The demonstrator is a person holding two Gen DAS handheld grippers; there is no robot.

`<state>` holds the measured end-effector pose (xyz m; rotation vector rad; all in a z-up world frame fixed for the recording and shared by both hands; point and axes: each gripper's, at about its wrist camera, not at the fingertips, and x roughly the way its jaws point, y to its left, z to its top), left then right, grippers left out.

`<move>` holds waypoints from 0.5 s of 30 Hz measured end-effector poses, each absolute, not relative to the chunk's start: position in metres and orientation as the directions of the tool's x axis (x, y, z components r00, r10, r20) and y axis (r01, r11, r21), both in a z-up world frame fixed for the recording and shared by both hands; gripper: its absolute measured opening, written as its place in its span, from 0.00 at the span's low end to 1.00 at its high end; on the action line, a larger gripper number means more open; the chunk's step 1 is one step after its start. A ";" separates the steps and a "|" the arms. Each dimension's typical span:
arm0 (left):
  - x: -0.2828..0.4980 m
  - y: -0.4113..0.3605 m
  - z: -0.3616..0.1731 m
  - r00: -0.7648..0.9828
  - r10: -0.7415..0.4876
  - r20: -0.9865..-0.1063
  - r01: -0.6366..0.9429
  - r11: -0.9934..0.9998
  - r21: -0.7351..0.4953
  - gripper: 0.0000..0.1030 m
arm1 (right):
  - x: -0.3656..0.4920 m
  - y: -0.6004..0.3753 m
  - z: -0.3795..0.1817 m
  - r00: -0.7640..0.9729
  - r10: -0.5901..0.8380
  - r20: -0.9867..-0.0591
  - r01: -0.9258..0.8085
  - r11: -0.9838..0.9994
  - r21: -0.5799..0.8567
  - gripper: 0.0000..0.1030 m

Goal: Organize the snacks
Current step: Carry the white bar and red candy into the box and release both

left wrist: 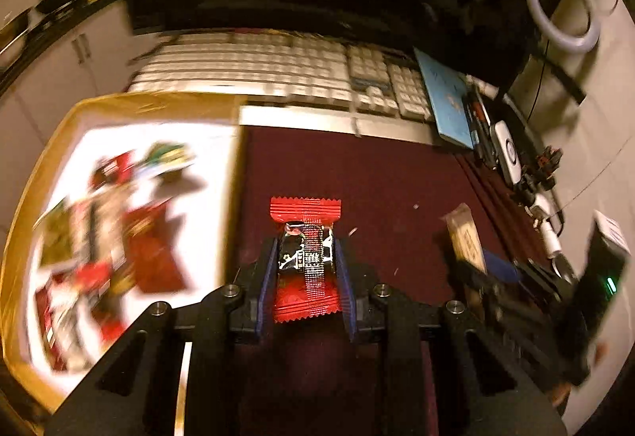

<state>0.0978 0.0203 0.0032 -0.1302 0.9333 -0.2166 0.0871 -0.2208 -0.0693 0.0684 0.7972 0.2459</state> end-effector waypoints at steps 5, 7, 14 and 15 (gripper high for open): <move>0.078 0.090 0.010 0.637 -0.178 -0.750 -0.006 0.972 -0.236 0.25 | 0.086 -0.217 -0.066 0.670 0.270 -0.692 -0.222 0.962 0.161 0.33; 0.075 0.119 0.011 0.655 -0.154 -0.740 -0.054 0.967 -0.248 0.25 | 0.086 -0.212 -0.062 0.660 0.293 -0.692 -0.241 0.955 0.174 0.33; 0.092 0.177 0.003 0.672 -0.151 -0.725 -0.136 0.937 -0.322 0.25 | 0.091 -0.144 -0.022 0.583 0.488 -0.649 -0.444 0.861 0.249 0.33; 0.096 0.184 0.002 0.670 -0.162 -0.724 -0.141 0.930 -0.338 0.25 | 0.094 -0.131 -0.018 0.569 0.502 -0.651 -0.469 0.849 0.244 0.33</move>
